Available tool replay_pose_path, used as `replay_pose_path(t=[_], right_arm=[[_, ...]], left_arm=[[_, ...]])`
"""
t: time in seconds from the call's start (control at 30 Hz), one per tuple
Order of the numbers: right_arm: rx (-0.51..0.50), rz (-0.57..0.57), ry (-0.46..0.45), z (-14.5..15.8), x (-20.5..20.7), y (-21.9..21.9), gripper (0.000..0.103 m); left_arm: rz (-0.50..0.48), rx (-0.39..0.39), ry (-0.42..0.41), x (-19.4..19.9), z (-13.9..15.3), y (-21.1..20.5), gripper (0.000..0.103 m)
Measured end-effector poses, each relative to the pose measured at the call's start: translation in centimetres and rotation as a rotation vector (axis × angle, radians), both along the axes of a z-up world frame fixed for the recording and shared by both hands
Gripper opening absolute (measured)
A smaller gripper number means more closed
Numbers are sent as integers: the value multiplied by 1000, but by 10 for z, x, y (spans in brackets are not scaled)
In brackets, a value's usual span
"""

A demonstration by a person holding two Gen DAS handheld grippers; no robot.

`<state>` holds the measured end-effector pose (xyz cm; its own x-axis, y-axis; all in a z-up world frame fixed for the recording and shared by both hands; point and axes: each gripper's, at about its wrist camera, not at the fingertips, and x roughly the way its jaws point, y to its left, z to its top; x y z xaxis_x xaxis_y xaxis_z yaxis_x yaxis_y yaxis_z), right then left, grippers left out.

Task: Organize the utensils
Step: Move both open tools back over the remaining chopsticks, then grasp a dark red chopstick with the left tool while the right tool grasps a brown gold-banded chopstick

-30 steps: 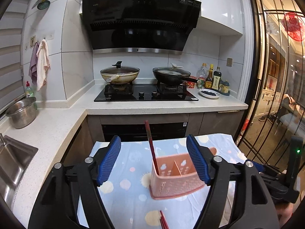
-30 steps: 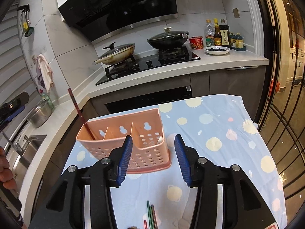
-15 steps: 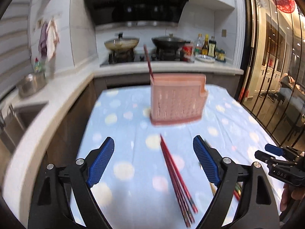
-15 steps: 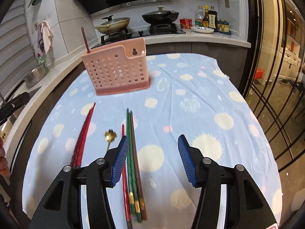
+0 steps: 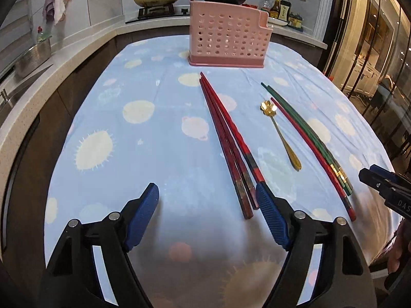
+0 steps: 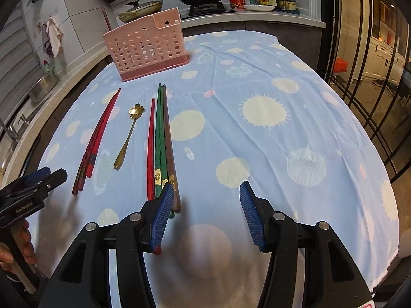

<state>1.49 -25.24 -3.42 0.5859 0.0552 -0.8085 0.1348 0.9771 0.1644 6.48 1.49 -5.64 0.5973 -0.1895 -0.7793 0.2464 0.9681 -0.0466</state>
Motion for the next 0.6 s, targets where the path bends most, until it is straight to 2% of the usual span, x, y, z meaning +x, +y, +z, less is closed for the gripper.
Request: replay_pose_path(t=[0.23, 0.6], right_arm=[[3, 7, -3, 2, -1, 2, 52], [4, 15, 14, -4, 3, 6, 52]], left_arm=[[4, 27, 19, 7, -12, -7, 68], [40, 2, 31, 14, -14, 12, 64]])
